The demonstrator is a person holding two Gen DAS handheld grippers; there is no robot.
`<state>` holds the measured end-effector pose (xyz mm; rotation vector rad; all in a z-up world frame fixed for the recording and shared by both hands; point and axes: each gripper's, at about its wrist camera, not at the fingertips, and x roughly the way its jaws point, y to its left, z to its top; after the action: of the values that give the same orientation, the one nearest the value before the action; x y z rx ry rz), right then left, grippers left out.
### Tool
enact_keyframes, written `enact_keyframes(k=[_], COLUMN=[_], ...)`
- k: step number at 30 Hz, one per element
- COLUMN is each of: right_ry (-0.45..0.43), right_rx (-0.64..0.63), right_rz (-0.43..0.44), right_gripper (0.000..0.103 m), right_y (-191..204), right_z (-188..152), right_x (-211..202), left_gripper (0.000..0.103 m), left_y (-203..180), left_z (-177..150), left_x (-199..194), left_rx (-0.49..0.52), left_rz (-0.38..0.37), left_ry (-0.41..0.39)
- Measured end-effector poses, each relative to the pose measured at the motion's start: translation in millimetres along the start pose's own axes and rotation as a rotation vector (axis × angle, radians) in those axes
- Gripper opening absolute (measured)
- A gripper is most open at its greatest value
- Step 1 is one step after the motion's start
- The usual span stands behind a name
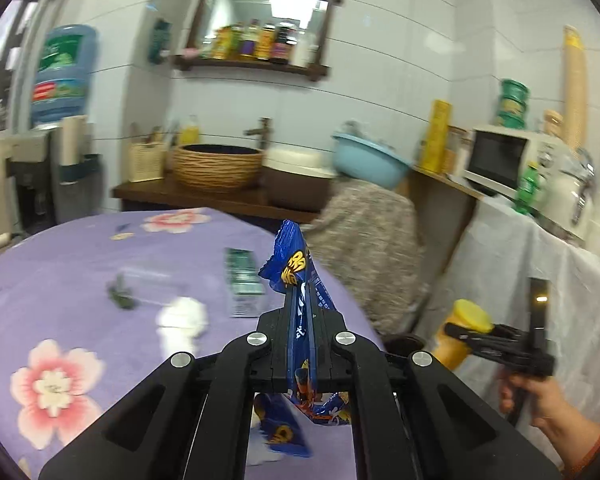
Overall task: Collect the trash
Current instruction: 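Carry the chip bag and canister over the bin and open both tools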
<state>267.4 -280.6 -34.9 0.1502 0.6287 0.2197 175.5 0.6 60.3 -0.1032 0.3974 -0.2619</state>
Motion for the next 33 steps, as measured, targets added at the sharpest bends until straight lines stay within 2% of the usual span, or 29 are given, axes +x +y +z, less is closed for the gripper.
enact_keyframes(k=[3, 7, 11, 19, 24, 33], right_ry=[0.064, 0.188, 0.265, 0.391, 0.413, 0.436], right_rx=[0.016, 0.079, 0.103, 0.135, 0.151, 0.153], right_rz=[-0.101, -0.143, -0.181, -0.211, -0.208, -0.216], right_gripper=[0.067, 0.067, 0.067, 0.067, 0.067, 0.068], right_y=[-33, -67, -82, -101, -107, -113], right_z=[-16, -42, -66, -103, -122, -123], right_x=[21, 60, 92, 137, 146, 147], left_gripper=[0.005, 0.005, 0.005, 0.005, 0.005, 0.005], left_y=[-42, -95, -125, -156, -159, -180], left_z=[-1, -7, -18, -43, -55, -74], left_x=[22, 51, 83, 126, 144, 176], left_rx=[0.044, 0.085, 0.091, 0.127, 0.129, 0.16], left_rz=[-0.079, -0.171, -0.206, -0.185, -0.174, -0.172], left_ry=[0.021, 0.067, 0.115, 0.191, 0.238, 0.298])
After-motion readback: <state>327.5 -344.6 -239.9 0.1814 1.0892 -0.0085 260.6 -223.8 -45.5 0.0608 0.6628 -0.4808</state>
